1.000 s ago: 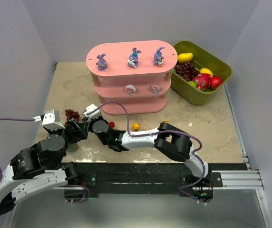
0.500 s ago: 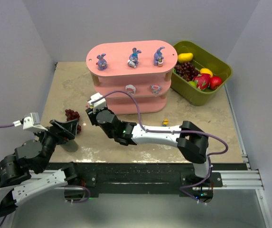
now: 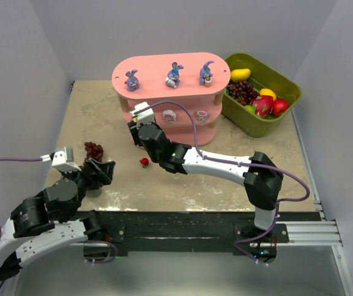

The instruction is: Place and organize the plastic toys onto the shelf

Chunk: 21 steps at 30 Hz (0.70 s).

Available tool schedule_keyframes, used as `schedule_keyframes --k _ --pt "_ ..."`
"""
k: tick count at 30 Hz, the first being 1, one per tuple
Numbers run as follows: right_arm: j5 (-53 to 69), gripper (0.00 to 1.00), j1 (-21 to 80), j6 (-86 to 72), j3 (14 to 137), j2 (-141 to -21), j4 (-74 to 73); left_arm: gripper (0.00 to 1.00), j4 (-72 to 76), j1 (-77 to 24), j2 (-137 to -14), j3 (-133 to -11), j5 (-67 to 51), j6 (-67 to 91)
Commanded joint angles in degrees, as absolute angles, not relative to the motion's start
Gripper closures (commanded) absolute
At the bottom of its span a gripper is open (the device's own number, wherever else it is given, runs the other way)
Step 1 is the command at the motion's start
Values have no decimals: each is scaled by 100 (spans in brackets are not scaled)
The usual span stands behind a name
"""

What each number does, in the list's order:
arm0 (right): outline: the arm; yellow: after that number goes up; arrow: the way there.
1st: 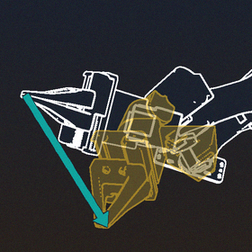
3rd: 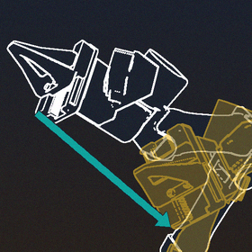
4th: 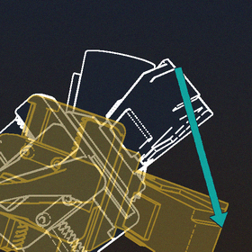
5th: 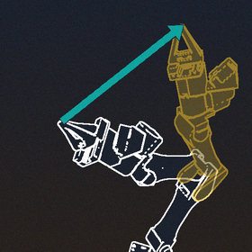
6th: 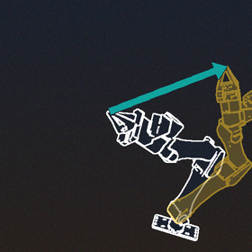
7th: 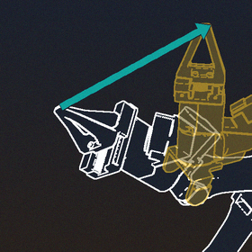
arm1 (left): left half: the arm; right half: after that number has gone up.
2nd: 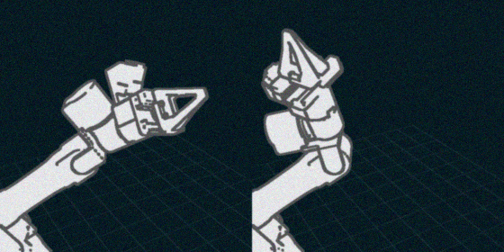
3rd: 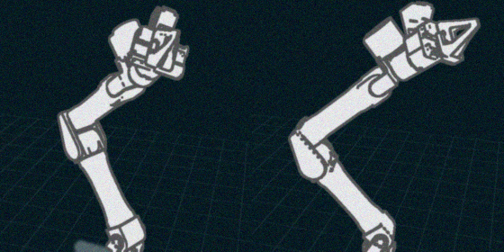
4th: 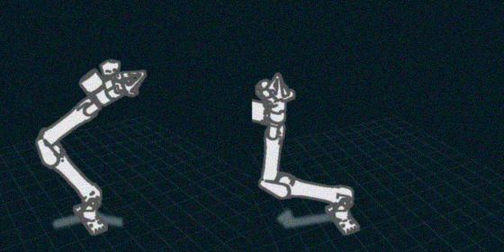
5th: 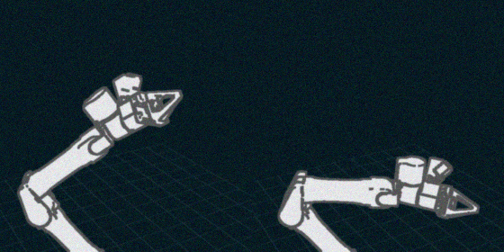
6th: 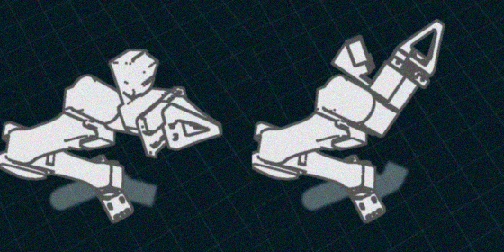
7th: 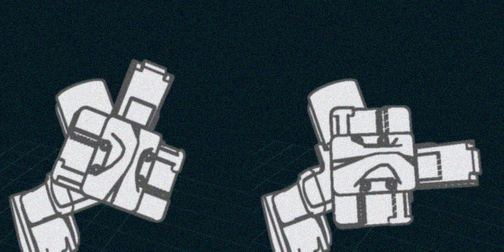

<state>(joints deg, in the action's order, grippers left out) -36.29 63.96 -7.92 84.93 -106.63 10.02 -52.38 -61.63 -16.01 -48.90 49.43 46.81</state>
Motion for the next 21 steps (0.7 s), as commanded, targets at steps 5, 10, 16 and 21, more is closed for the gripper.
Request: schedule_keyframes --k 5,10,16,21 --pt "-3867 91 6319 -274 8613 -10634 1651 15 -5018 -6170 -1767 -4536 4711 5089" --pt "-3937 89 6275 165 8499 -10766 2214 15 -5124 -6170 -1696 -4500 4746 5185" --pt "-3709 86 6188 430 8411 -10898 2584 14 -5177 -6170 -1582 -4474 4781 5238" --pt "-3569 85 6161 483 8148 -10881 3014 14 -5010 -6170 -1600 -4386 4738 5151"
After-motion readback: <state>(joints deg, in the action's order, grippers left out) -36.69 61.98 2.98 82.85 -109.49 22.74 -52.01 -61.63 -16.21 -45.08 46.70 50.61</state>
